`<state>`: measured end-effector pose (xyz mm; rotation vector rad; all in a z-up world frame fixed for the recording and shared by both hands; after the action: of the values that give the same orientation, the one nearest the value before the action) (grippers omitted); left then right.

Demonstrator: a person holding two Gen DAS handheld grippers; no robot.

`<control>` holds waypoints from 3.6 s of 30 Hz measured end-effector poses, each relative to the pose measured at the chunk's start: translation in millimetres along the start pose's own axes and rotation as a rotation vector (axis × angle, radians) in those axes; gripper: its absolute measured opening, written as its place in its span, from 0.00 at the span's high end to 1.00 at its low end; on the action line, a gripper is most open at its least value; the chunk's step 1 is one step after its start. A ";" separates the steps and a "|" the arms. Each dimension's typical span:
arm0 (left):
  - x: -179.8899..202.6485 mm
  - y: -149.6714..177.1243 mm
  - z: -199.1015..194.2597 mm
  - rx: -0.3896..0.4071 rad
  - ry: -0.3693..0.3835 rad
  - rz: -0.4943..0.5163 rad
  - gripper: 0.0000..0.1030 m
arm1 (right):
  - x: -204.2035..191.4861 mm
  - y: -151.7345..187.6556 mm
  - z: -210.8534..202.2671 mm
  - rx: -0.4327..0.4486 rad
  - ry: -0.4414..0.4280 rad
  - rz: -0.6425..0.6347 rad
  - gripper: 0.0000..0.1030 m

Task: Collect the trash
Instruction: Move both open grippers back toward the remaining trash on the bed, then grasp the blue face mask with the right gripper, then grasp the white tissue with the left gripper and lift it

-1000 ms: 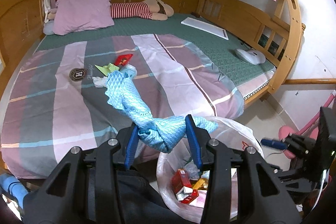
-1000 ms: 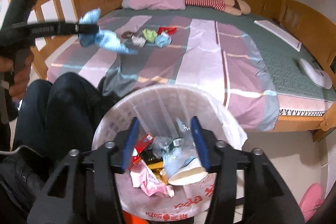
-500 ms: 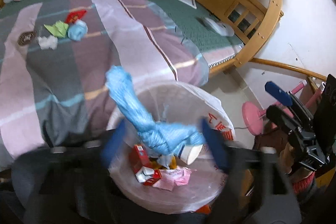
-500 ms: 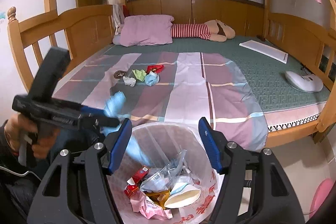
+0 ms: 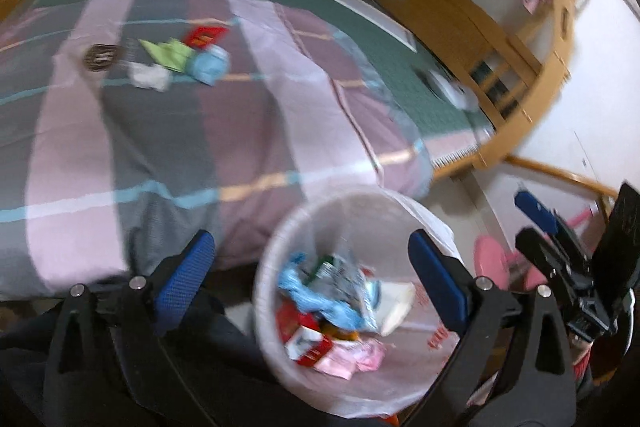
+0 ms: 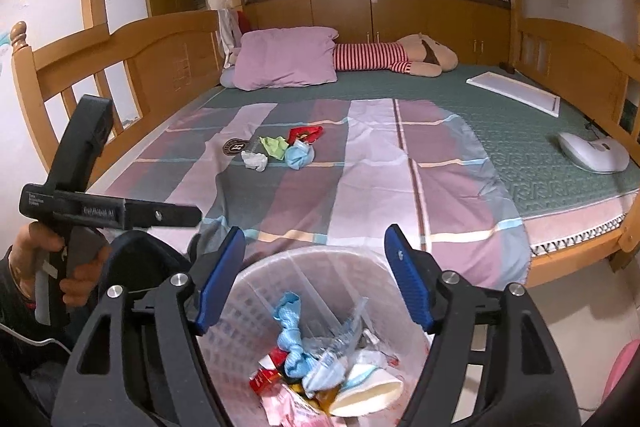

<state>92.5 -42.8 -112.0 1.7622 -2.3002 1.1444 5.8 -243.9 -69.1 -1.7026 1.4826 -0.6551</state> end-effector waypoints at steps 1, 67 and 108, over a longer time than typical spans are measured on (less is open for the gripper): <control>-7.5 -3.9 -2.5 0.010 -0.009 -0.015 0.06 | -2.5 -2.0 5.2 -0.003 -0.009 0.005 0.29; -239.0 -143.8 54.4 0.085 -0.451 -0.121 0.06 | -105.7 -56.9 274.2 -0.263 -0.128 -0.127 0.90; -136.5 -152.6 8.4 0.273 -0.517 0.141 0.80 | -77.7 -59.9 157.2 -0.101 -0.065 0.005 0.90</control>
<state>273.8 51.4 -96.9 2.2519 -2.6911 1.1833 150.3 -132.6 -102.0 -1.7793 1.4956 -0.5257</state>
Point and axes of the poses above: each gripper's, at about its wrist camera, not at the fingertips, and z roughly the way its jaws point, x to its right, y to its underside, the point moved 7 cm from there along z, roughly the way its jaws point, and after that the axes turned 1 degree about -z, right-handed, at the moved point
